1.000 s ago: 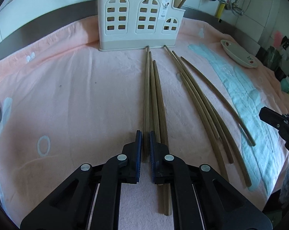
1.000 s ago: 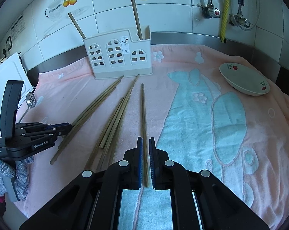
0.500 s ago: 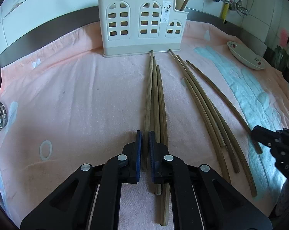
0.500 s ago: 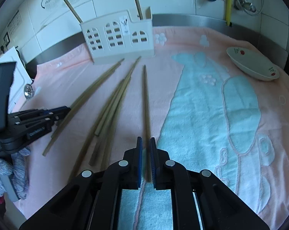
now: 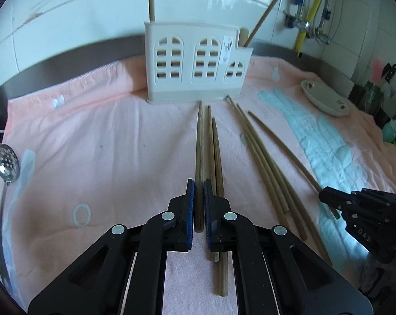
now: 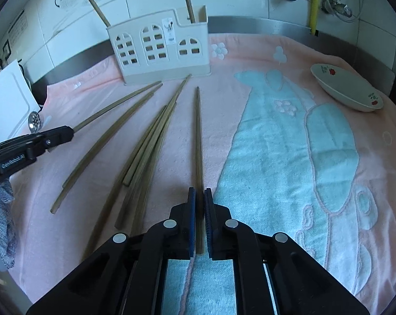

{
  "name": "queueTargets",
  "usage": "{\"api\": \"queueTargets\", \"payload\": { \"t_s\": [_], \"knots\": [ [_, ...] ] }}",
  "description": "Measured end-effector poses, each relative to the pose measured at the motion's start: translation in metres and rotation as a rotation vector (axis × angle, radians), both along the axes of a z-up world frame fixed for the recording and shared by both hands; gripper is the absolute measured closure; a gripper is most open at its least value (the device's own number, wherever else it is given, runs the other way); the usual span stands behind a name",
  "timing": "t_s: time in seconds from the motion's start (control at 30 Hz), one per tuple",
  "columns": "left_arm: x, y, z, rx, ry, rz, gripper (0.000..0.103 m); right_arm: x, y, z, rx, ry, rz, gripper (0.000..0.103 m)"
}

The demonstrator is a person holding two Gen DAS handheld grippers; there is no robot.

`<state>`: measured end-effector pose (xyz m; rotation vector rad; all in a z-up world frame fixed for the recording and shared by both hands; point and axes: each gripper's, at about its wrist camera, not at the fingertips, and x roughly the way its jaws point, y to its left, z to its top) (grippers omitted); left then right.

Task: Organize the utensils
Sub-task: 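Carry the chopstick in the left tool up and drop it into the holder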

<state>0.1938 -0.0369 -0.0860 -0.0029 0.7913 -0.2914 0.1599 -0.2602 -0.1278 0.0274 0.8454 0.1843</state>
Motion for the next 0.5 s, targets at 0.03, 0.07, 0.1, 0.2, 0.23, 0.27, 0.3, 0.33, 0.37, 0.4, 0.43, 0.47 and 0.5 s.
{"api": "queueTargets", "payload": {
  "t_s": [0.03, 0.07, 0.1, 0.2, 0.23, 0.27, 0.3, 0.33, 0.37, 0.4, 0.43, 0.47, 0.5],
  "knots": [
    [-0.002, 0.002, 0.005, -0.006, -0.014, -0.001, 0.097, -0.001, -0.001, 0.004, 0.000, -0.009, 0.000, 0.097],
    [-0.004, 0.003, 0.012, -0.008, -0.031, -0.001, 0.097, -0.002, -0.002, 0.009, -0.002, -0.022, -0.002, 0.097],
    [-0.006, 0.005, 0.019, -0.010, -0.047, -0.001, 0.097, -0.004, -0.002, 0.017, -0.003, -0.043, -0.001, 0.097],
    [-0.011, 0.009, 0.039, -0.034, -0.089, -0.013, 0.097, -0.008, -0.004, 0.039, -0.007, -0.097, 0.003, 0.097],
    [-0.012, 0.009, 0.045, -0.040, -0.103, -0.016, 0.097, -0.009, -0.004, 0.051, -0.009, -0.126, 0.007, 0.097],
    [-0.013, 0.009, 0.051, -0.045, -0.117, -0.020, 0.097, -0.009, -0.004, 0.062, -0.012, -0.151, 0.010, 0.097],
    [-0.014, 0.010, 0.058, -0.052, -0.133, -0.027, 0.097, -0.009, -0.004, 0.073, -0.019, -0.176, 0.015, 0.097],
    [-0.015, 0.010, 0.063, -0.056, -0.139, -0.031, 0.097, -0.009, -0.003, 0.081, -0.023, -0.192, 0.019, 0.097],
    [-0.014, 0.010, 0.068, -0.065, -0.145, -0.034, 0.097, -0.007, -0.002, 0.088, -0.024, -0.206, 0.024, 0.097],
    [-0.014, 0.010, 0.072, -0.072, -0.146, -0.038, 0.098, -0.005, -0.002, 0.096, -0.023, -0.216, 0.030, 0.097],
    [-0.013, 0.010, 0.076, -0.076, -0.146, -0.047, 0.098, -0.001, -0.002, 0.105, -0.025, -0.224, 0.038, 0.097],
    [-0.012, 0.010, 0.079, -0.074, -0.146, -0.050, 0.098, 0.003, -0.001, 0.111, -0.026, -0.229, 0.043, 0.097],
    [-0.011, 0.009, 0.082, -0.072, -0.148, -0.056, 0.098, 0.005, 0.000, 0.117, -0.027, -0.233, 0.048, 0.097]
  ]
}}
